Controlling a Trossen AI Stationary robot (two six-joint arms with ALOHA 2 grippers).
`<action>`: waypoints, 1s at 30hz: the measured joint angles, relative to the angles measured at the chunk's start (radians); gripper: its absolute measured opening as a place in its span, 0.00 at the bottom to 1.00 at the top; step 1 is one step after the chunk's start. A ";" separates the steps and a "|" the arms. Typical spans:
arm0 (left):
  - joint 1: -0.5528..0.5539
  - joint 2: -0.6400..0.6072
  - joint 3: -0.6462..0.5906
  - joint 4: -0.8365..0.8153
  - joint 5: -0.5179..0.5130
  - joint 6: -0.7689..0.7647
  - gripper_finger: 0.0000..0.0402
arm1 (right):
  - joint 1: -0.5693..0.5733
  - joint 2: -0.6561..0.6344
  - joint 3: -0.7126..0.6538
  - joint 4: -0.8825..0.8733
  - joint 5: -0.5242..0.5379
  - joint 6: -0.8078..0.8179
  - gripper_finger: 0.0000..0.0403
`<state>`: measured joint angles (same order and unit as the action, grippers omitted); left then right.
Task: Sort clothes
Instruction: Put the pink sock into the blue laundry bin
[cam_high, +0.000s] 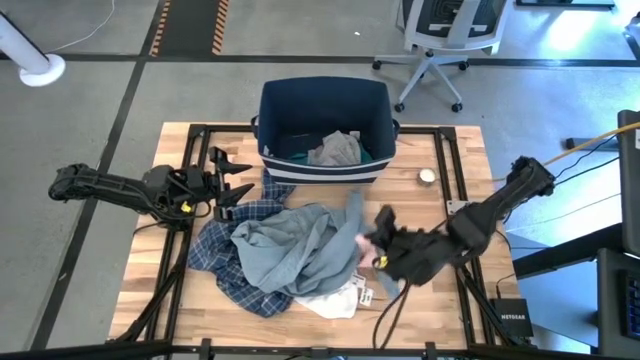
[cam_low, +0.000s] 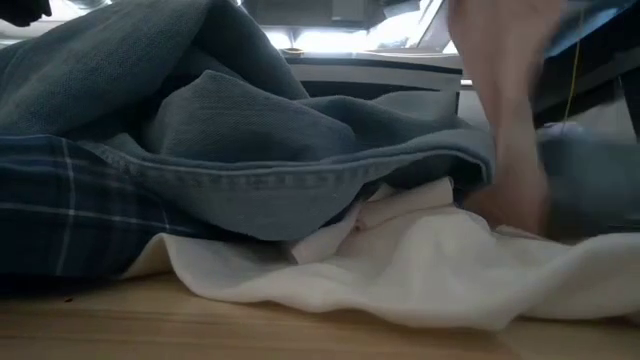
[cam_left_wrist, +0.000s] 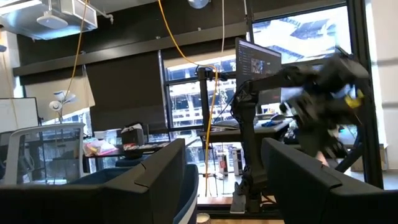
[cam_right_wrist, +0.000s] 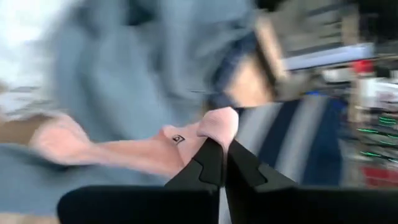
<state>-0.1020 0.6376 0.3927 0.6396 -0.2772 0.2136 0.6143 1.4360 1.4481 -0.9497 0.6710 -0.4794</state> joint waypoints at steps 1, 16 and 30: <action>0.000 0.000 0.000 0.001 0.000 0.005 0.52 | -0.007 -0.016 0.016 0.000 0.031 -0.017 0.04; 0.000 0.000 0.000 0.001 0.000 0.012 0.52 | -0.352 -0.143 0.224 0.201 0.192 -0.400 0.05; 0.000 0.000 0.000 0.000 0.000 0.042 0.52 | -0.744 -0.138 0.248 0.616 -0.108 -0.621 0.05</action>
<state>-0.1017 0.6373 0.3923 0.6399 -0.2772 0.2558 -0.1295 1.2983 1.6964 -0.3337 0.5634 -1.1004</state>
